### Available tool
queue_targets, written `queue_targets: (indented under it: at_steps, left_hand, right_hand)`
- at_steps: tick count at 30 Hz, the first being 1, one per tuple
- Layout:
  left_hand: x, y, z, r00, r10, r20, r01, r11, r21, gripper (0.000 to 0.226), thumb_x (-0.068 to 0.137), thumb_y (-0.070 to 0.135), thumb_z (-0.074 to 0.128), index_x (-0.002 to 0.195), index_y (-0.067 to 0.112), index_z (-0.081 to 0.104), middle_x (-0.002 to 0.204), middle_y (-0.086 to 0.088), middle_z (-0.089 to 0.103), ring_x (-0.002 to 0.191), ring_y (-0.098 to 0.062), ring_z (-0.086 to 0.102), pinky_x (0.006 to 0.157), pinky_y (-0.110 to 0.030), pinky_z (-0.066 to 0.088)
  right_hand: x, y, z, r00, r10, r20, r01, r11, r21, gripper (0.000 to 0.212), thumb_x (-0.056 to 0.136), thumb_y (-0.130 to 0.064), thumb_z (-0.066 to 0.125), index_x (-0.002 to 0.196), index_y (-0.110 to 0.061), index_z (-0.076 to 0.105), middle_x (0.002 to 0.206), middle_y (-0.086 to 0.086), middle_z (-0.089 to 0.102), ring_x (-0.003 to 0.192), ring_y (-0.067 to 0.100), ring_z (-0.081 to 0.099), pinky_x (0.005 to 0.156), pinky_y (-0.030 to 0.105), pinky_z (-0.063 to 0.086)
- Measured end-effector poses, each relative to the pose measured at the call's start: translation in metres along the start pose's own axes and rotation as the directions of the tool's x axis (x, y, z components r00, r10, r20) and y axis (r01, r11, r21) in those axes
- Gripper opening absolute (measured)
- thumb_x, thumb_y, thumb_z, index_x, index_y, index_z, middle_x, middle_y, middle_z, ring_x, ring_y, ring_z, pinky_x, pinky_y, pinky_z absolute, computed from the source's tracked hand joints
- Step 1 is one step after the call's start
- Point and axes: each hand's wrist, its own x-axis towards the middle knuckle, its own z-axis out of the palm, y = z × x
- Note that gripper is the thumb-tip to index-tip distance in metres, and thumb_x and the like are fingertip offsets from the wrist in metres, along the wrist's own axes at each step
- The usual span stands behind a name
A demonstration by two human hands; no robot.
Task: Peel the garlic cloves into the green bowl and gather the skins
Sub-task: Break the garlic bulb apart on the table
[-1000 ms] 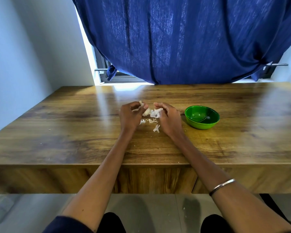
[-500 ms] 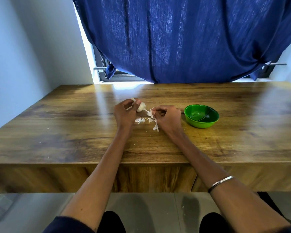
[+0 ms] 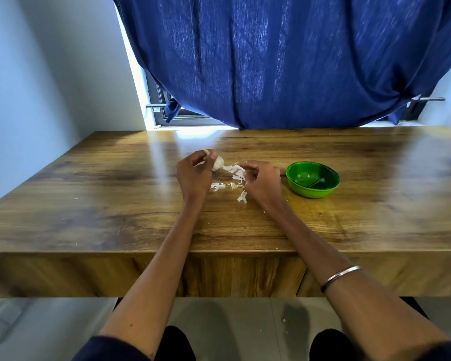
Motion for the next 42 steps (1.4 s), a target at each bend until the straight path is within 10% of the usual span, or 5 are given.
queue_targets:
  at_steps: [7, 13, 21, 31, 42]
  left_hand:
    - [-0.003, 0.0, 0.001, 0.997, 0.067, -0.025, -0.066, 0.997, 0.04, 0.02, 0.093, 0.012, 0.075, 0.103, -0.005, 0.077, 0.093, -0.012, 0.075, 0.064, 0.011, 0.066, 0.055, -0.009, 0.049]
    - [-0.003, 0.002, 0.002, 0.994, 0.065, 0.086, -0.07, 0.996, 0.054, 0.016, 0.088, 0.02, 0.081, 0.102, 0.012, 0.081, 0.085, 0.006, 0.076, 0.084, -0.013, 0.076, 0.076, -0.033, 0.063]
    - [0.0, -0.001, 0.002, 0.987, -0.076, 0.14, 0.091, 0.99, -0.107, 0.019, 0.089, 0.018, 0.079, 0.103, 0.006, 0.08, 0.093, -0.002, 0.08, 0.093, -0.021, 0.076, 0.081, -0.04, 0.063]
    - [-0.002, -0.001, 0.001, 0.97, -0.14, 0.2, 0.177, 0.967, -0.182, 0.024, 0.091, 0.02, 0.077, 0.106, 0.002, 0.077, 0.096, -0.012, 0.079, 0.085, -0.026, 0.078, 0.07, -0.031, 0.063]
    - [-0.005, -0.001, 0.003, 0.962, -0.137, 0.235, 0.171, 0.976, -0.131, 0.02, 0.082, 0.016, 0.084, 0.092, 0.0, 0.077, 0.089, -0.017, 0.078, 0.081, -0.032, 0.077, 0.074, -0.043, 0.064]
  right_hand:
    - [-0.001, -0.003, 0.002, 0.999, -0.029, -0.015, 0.029, 0.999, 0.032, 0.029, 0.099, -0.003, 0.055, 0.119, -0.014, 0.073, 0.115, 0.001, 0.074, 0.06, -0.01, 0.05, 0.056, 0.007, 0.045]
    - [-0.007, -0.011, -0.002, 0.999, -0.039, -0.024, 0.043, 0.976, 0.212, 0.029, 0.102, -0.032, 0.056, 0.105, -0.012, 0.077, 0.095, -0.005, 0.077, 0.082, 0.0, 0.067, 0.069, 0.008, 0.047]
    - [-0.005, -0.008, -0.003, 1.0, 0.001, -0.027, 0.005, 0.976, 0.218, 0.013, 0.088, -0.009, 0.074, 0.1, -0.011, 0.08, 0.089, -0.001, 0.078, 0.07, 0.005, 0.072, 0.076, 0.031, 0.062]
    - [-0.007, -0.009, 0.001, 0.995, -0.089, 0.035, 0.09, 0.996, -0.027, 0.037, 0.096, 0.007, 0.05, 0.118, -0.011, 0.073, 0.12, 0.003, 0.073, 0.107, 0.012, 0.066, 0.084, -0.002, 0.037]
    - [-0.006, -0.006, 0.0, 0.999, 0.009, 0.044, -0.025, 0.935, 0.354, 0.02, 0.092, -0.017, 0.072, 0.112, -0.014, 0.076, 0.101, -0.002, 0.078, 0.086, 0.009, 0.075, 0.079, 0.038, 0.063]
